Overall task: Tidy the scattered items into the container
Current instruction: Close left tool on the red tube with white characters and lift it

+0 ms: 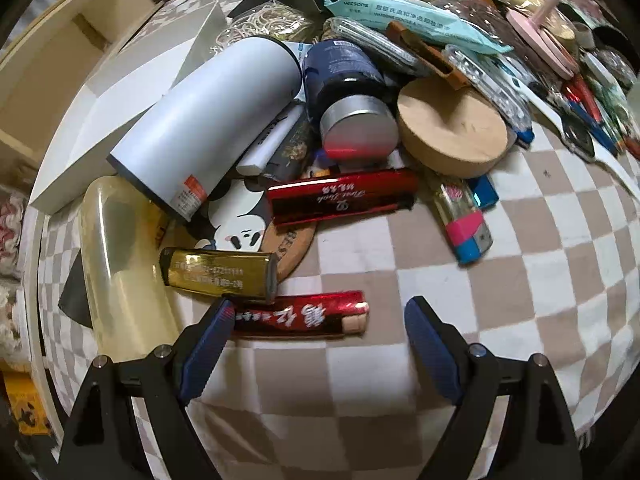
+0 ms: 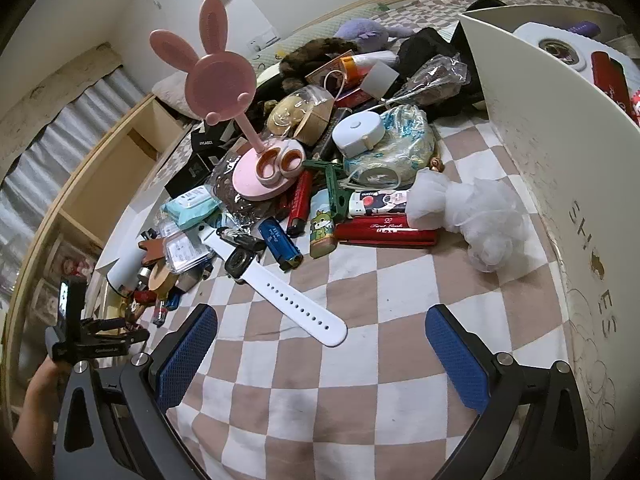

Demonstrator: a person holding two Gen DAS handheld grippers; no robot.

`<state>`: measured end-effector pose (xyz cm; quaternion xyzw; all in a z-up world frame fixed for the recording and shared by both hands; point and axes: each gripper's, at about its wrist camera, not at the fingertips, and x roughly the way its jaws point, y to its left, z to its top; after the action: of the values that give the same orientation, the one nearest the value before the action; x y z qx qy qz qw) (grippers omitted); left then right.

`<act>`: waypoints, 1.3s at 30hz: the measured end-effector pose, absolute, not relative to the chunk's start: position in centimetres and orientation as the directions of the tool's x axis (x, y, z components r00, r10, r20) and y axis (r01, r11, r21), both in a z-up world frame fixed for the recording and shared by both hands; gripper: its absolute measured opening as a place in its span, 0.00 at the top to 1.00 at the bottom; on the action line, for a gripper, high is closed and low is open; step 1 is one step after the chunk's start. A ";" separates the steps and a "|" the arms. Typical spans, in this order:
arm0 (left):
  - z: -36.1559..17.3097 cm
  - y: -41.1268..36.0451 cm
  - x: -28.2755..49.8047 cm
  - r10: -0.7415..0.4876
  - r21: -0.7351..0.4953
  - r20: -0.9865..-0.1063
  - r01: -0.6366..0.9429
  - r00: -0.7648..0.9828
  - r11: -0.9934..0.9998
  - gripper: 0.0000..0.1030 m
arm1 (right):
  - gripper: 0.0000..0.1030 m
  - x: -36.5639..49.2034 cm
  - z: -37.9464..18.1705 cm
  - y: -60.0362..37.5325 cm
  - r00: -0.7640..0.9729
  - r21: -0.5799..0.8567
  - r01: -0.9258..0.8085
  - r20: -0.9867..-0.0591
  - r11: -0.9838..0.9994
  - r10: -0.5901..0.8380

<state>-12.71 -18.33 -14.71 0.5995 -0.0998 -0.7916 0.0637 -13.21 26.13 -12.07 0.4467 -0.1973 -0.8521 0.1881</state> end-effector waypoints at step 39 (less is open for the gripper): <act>-13.8 -18.7 -11.7 -0.058 0.055 -0.909 0.018 -0.413 -0.998 0.20 | 0.00 -13.4 -10.5 23.4 -0.508 0.459 0.230 -0.696 -0.858 -0.508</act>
<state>-11.66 -18.67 -13.80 0.5415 -0.0185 -0.8402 0.0224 -13.42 23.44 -10.52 0.4465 -0.1555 -0.8542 0.2161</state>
